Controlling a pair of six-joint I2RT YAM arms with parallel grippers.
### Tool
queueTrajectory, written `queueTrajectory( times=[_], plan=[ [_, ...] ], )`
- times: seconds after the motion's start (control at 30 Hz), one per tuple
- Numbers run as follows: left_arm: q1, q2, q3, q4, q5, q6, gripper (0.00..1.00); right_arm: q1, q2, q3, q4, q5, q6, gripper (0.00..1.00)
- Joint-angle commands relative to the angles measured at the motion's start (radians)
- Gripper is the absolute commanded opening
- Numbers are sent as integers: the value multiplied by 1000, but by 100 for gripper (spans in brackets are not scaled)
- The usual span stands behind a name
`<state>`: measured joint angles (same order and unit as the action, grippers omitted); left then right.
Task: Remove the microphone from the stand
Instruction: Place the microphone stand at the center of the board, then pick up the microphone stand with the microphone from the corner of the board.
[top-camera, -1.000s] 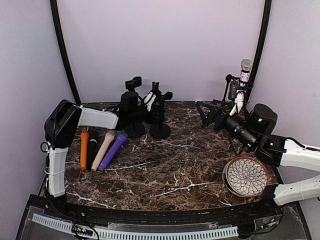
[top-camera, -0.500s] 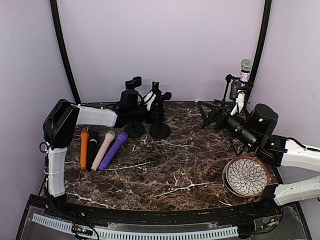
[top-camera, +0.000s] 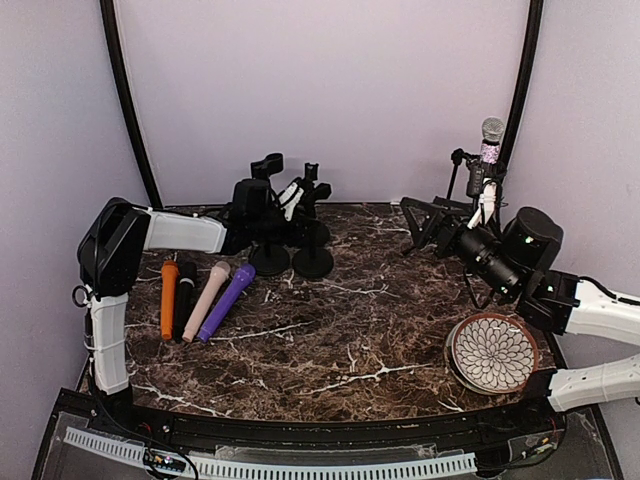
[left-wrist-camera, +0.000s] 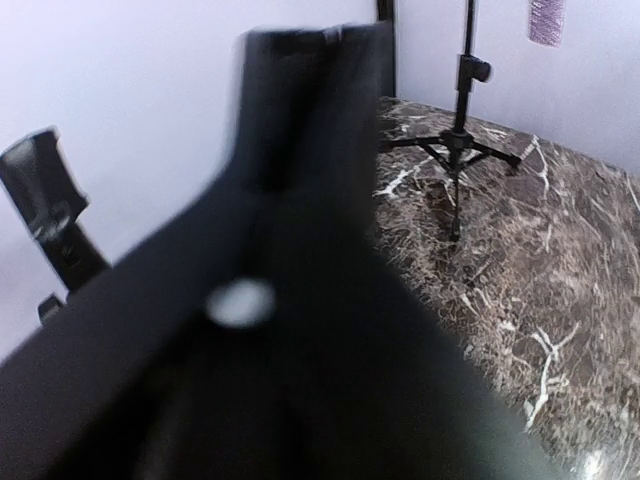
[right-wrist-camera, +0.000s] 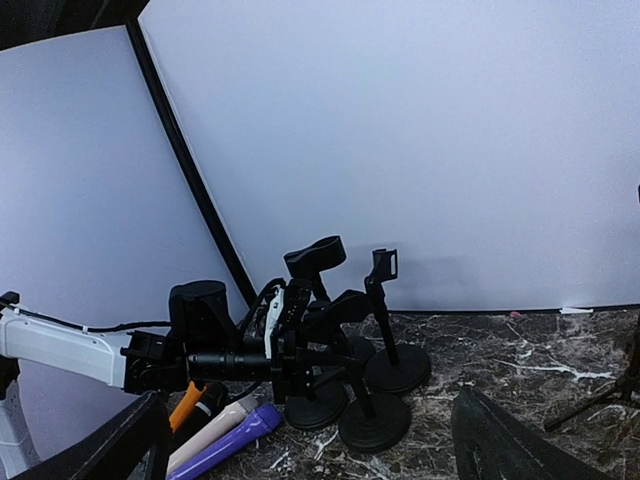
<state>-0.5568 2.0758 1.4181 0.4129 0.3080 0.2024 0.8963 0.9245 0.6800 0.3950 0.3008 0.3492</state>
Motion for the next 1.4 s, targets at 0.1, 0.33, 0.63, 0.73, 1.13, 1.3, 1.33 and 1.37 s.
queueTrajectory(
  times=[0.1,0.33,0.63,0.73,1.13,1.3,1.33,1.37],
  plan=[
    [31,-48,-36,-70,-91,34,61,-7,-24,1,-45,110,13,99],
    [31,-179,-135,-18,-55,2,70,-21,-73,-12,-160,271,51,99],
    [31,-470,-303,-73,-6,-102,73,-255,-91,-138,-137,92,138,98],
    [32,-547,-300,-175,-37,-160,77,-361,-80,-208,-56,1,166,99],
    [227,-864,-320,-580,91,-400,86,-638,187,-263,256,-189,142,96],
    [320,-905,-319,-692,159,-338,87,-667,288,-168,264,-224,75,93],
    [332,-913,-322,-703,158,-322,87,-669,290,-149,253,-216,60,94],
    [336,-918,-335,-705,152,-293,87,-672,287,-131,237,-206,54,95]
  ],
)
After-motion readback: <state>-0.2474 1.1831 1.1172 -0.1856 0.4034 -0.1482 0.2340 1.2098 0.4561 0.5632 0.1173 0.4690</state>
